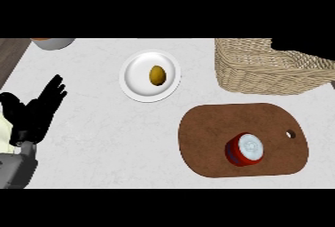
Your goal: Pick the can from the cutting board and place it in the basket
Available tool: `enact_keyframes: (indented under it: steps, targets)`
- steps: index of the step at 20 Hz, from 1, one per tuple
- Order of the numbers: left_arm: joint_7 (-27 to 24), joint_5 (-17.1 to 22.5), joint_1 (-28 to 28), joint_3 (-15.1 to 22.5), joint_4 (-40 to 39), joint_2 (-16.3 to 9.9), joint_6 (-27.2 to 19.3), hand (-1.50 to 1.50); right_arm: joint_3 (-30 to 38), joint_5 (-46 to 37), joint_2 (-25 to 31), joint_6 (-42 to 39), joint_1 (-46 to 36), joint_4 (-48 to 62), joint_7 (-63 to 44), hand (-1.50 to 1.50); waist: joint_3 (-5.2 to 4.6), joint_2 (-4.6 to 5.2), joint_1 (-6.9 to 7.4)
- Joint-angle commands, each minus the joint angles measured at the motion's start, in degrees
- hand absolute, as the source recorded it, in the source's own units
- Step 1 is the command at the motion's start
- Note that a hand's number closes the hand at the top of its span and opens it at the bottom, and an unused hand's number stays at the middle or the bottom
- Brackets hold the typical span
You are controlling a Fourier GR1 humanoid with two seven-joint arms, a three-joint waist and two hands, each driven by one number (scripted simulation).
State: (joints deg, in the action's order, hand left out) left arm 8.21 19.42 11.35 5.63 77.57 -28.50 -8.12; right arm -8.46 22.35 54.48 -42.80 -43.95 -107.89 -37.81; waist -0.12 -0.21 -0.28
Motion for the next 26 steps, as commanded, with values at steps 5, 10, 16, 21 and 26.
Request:
enact_keyframes:
  steps: [5, 10, 16, 21, 26]
  targets:
    - [0.45, -2.50, -0.95, -0.20, 0.87, 2.88, -1.71, 0.00, 11.36, 15.58, 6.22, -8.34, 6.44, 2.80, 1.42, -1.50, 0.11, -0.05, -0.39]
    - [-0.34, -2.17, -1.41, -2.37, 0.66, 1.46, 2.22, 0.00, 19.11, 8.43, 0.64, -8.36, 15.80, 1.99, 9.03, -1.50, 0.14, 0.08, -0.18]
    - [0.94, -4.10, -2.29, -1.33, 2.52, 4.08, 1.07, 0.00, 19.31, -10.95, -13.06, -9.80, 28.77, -5.66, 18.99, -1.50, 0.21, 0.22, 0.15]
    - [0.71, -4.59, -0.85, -3.64, 0.01, 3.78, 2.60, 0.00, 17.59, -24.61, -21.08, -7.40, 31.27, -4.04, 28.40, -1.50, 0.20, 0.37, 0.45]
    - [4.52, -5.22, -0.25, -3.46, 3.85, 5.19, 1.85, 0.00, 11.30, -34.16, -28.11, -0.43, 33.00, -2.23, 34.11, -1.50, 0.17, 0.25, 0.70]
